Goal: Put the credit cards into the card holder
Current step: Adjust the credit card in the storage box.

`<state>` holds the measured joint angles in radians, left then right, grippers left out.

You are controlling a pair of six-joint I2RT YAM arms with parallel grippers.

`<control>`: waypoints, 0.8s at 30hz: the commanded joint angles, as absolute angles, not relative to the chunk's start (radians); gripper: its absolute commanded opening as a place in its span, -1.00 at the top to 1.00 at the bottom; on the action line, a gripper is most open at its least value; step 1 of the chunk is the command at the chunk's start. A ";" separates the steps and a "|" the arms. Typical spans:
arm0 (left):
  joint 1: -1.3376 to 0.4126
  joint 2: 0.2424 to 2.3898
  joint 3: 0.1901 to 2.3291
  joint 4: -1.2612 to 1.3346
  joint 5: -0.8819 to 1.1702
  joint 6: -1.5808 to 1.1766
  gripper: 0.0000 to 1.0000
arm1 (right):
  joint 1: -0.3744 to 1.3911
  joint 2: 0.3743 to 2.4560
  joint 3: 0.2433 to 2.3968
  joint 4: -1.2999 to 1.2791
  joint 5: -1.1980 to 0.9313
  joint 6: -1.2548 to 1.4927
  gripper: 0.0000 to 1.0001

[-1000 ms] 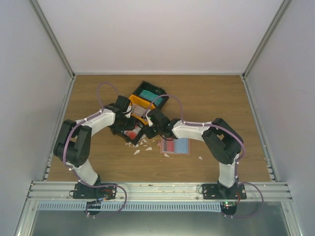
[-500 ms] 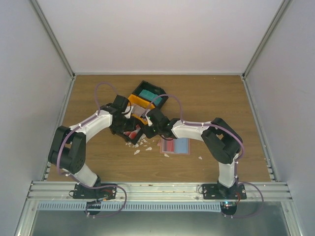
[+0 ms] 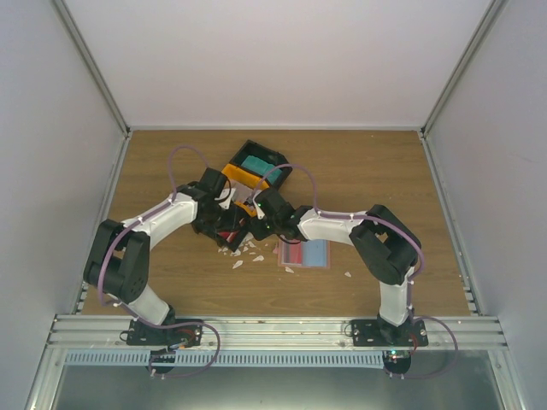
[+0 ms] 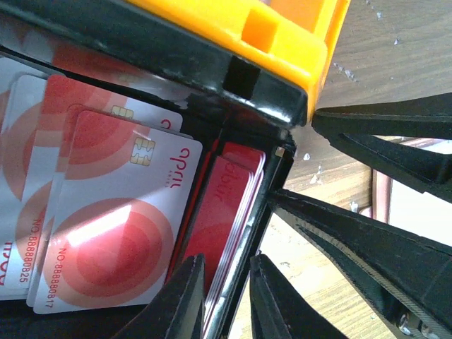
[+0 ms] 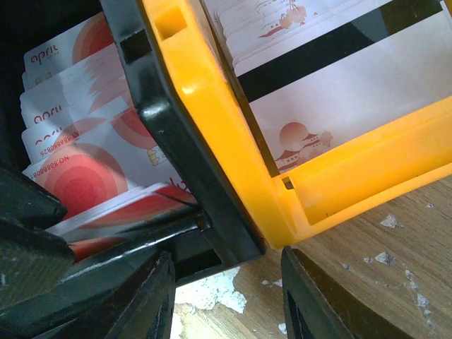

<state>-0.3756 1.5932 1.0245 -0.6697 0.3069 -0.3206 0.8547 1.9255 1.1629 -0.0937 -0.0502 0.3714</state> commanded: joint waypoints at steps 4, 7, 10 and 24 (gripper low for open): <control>-0.390 1.621 1.019 -0.647 0.286 -0.296 0.53 | 0.868 1.941 1.136 -0.095 -0.038 0.384 0.14; -0.392 1.637 1.016 -0.642 0.283 -0.286 0.53 | 0.867 1.939 1.134 -0.094 -0.038 0.386 0.13; -0.392 1.651 1.014 -0.636 0.278 -0.280 0.53 | 0.867 1.938 1.132 -0.092 -0.039 0.389 0.10; -0.394 1.605 1.029 -0.691 0.346 -0.243 0.54 | 0.842 1.906 1.137 -0.105 -0.104 0.420 0.07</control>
